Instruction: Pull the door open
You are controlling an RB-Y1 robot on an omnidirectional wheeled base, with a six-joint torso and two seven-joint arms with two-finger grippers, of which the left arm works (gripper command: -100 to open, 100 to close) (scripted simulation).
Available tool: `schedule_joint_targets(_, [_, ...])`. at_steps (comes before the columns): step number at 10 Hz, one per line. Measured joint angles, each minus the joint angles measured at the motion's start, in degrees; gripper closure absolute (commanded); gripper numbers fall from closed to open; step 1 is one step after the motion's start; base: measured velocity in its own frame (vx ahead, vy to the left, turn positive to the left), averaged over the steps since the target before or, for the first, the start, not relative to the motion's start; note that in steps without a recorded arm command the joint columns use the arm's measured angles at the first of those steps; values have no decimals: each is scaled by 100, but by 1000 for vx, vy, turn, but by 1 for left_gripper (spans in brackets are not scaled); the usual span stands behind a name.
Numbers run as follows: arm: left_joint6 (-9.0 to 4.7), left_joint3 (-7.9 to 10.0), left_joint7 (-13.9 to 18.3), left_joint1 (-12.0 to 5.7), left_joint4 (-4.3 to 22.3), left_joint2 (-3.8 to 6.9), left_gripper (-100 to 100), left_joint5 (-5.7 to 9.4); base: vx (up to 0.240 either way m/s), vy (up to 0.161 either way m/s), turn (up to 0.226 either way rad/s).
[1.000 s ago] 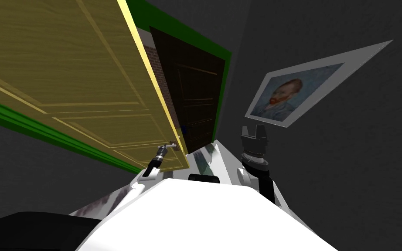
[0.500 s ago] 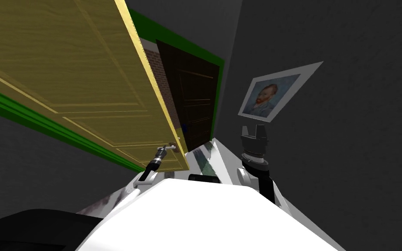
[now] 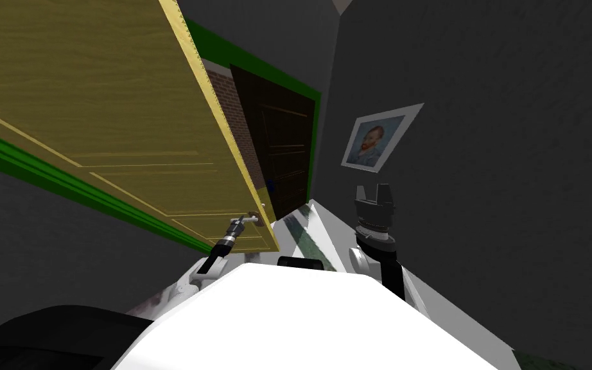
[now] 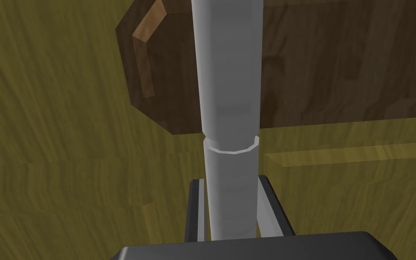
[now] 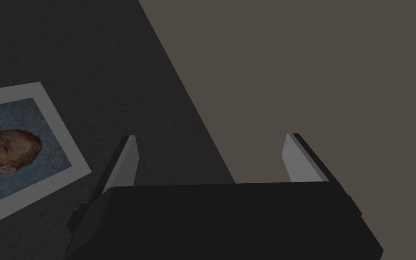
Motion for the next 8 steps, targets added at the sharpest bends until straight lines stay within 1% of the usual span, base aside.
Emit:
schedule_joint_targets(1, [-59, -41, 65, 97, -68, 70, 100, 0, -236, 33, -116])
schedule_joint_targets(2, [-142, -77, 115, 134, -51, 124, 100, -8, -108, 17, -9])
schedule_joint_targets(3, [-154, -89, 122, 153, -30, 125, 100, -12, -172, 20, -133])
schedule_joint_targets(4, [-187, -82, 147, 192, -13, 174, 100, -9, -249, 64, -150])
schedule_joint_targets(5, [-264, -89, 188, 209, 6, 225, 100, -8, -272, 95, -197])
schedule_joint_targets(6, [-367, -120, 245, 225, 42, 292, 100, -13, -222, 56, -184])
schedule_joint_targets(8, [-506, -167, 323, 350, -6, 379, 100, -25, -194, 48, -125])
